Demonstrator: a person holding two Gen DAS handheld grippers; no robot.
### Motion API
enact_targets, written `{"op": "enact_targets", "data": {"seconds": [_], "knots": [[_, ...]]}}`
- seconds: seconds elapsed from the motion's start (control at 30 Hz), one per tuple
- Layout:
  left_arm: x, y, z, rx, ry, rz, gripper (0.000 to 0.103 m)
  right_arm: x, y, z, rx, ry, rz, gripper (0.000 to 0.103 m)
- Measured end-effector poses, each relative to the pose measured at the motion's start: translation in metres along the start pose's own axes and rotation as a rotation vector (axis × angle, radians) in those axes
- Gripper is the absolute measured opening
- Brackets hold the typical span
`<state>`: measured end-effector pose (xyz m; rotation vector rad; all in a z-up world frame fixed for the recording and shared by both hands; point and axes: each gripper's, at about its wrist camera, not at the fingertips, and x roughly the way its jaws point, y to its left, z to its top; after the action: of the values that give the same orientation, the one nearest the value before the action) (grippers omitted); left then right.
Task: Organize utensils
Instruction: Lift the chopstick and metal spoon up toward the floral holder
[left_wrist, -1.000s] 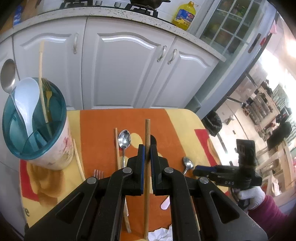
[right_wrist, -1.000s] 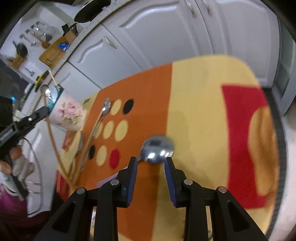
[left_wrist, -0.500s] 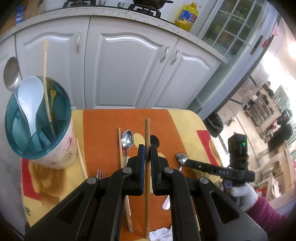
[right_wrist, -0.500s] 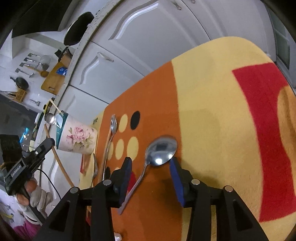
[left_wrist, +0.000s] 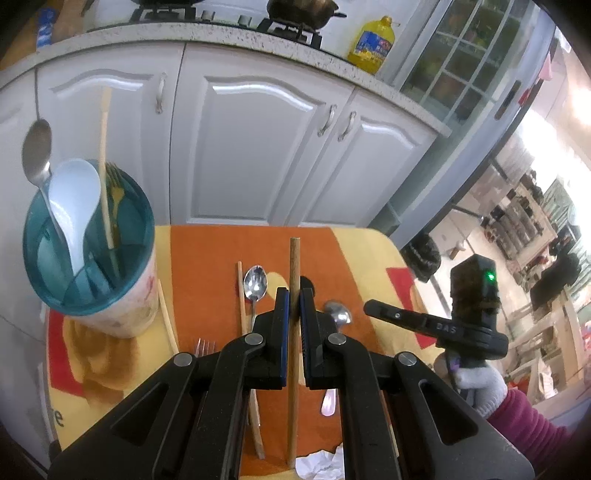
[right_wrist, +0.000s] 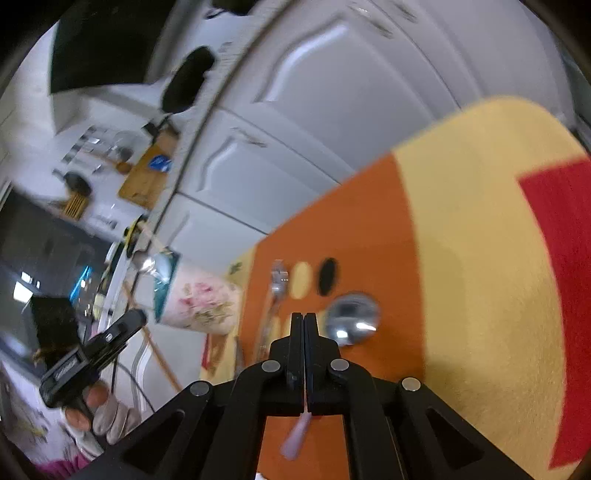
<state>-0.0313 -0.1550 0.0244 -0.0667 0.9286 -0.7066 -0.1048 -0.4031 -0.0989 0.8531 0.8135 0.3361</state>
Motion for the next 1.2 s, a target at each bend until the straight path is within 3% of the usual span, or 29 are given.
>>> {"op": "enact_targets", "data": {"seconds": [0.13,0.2,0.27,0.33,0.4,0.53,0.63,0.73,0.97,1.03,1.1,1.17,1.2], "knots": [[-0.005,0.001,-0.003,-0.008,-0.006,0.003,0.004,-0.001,0.014,0.004,-0.06,0.014,-0.065,0.0],[-0.007,0.002,-0.005,-0.009,-0.009,0.005,0.004,0.001,0.004,0.005,-0.001,0.035,-0.049,0.004],[-0.007,0.003,-0.007,-0.015,-0.009,0.005,0.004,0.005,-0.009,0.001,0.052,0.069,-0.058,0.032],[-0.007,0.006,-0.006,-0.021,-0.008,0.007,0.004,0.009,-0.021,-0.007,0.089,0.088,-0.065,0.037],[-0.005,0.007,-0.005,-0.03,-0.004,0.007,0.004,0.014,-0.035,-0.009,0.144,0.081,-0.063,0.037],[-0.003,0.006,-0.004,-0.023,0.0,0.011,0.004,0.024,-0.048,0.001,0.234,0.017,0.029,0.032],[-0.004,0.005,-0.004,-0.022,0.0,0.012,0.004,0.041,-0.047,0.008,0.212,0.032,0.0,0.011],[-0.004,0.004,-0.004,-0.018,0.0,0.013,0.004,0.044,-0.044,0.008,0.192,0.039,-0.006,0.0],[-0.01,0.005,-0.003,-0.022,-0.016,0.013,0.004,0.024,-0.006,0.007,0.045,0.03,-0.005,0.0],[-0.012,0.006,-0.004,-0.028,-0.02,0.014,0.004,0.022,0.006,0.009,-0.019,0.052,-0.079,0.0],[-0.012,0.008,-0.005,-0.033,-0.019,0.014,0.004,0.027,0.019,0.007,-0.12,0.102,-0.17,0.007],[-0.01,0.009,-0.007,-0.04,-0.017,0.013,0.004,0.037,0.026,0.001,-0.181,0.16,-0.245,0.044],[-0.01,0.01,-0.007,-0.041,-0.017,0.012,0.004,0.043,0.03,-0.002,-0.208,0.172,-0.269,0.044]]}}
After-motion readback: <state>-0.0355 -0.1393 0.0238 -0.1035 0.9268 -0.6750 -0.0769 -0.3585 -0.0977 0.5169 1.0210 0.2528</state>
